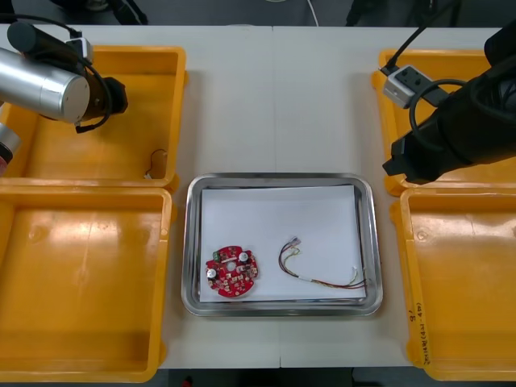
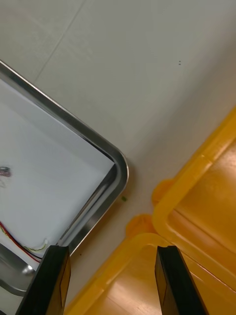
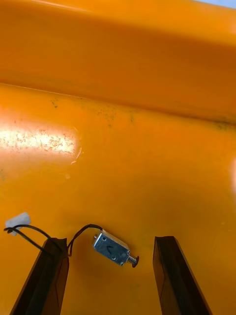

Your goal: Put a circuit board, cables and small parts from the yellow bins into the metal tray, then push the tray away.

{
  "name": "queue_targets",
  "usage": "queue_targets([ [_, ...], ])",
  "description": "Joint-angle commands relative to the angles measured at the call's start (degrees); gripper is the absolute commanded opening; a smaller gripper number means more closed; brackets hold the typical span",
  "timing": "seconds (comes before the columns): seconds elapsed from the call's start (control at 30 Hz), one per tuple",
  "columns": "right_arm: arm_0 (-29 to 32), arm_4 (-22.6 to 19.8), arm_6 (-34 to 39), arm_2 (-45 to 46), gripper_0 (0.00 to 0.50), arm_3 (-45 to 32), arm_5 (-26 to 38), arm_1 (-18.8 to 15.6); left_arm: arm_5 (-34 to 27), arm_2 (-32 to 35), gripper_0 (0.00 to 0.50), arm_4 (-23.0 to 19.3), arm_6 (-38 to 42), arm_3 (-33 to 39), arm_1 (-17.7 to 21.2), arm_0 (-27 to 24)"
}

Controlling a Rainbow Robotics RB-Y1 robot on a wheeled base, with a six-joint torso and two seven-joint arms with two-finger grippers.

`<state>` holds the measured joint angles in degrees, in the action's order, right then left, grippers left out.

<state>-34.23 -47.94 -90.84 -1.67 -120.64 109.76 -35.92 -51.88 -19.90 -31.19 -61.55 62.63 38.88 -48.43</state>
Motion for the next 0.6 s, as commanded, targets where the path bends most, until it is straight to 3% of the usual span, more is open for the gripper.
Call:
queue_targets([
  [0.03, -3.48, -0.40, 1.81, 4.57, 0.500, 3.22, 0.24, -3.19, 3.63, -0.84, 0.500, 1.05, -4.80, -1.89, -1.36, -2.73],
  [0.6, -9.28, 4.52, 1.37, 8.08, 0.500, 15.17, 0.24, -4.86, 4.95, -2.69, 0.500, 1.92, -4.54, -2.69, -1.71, -2.73],
])
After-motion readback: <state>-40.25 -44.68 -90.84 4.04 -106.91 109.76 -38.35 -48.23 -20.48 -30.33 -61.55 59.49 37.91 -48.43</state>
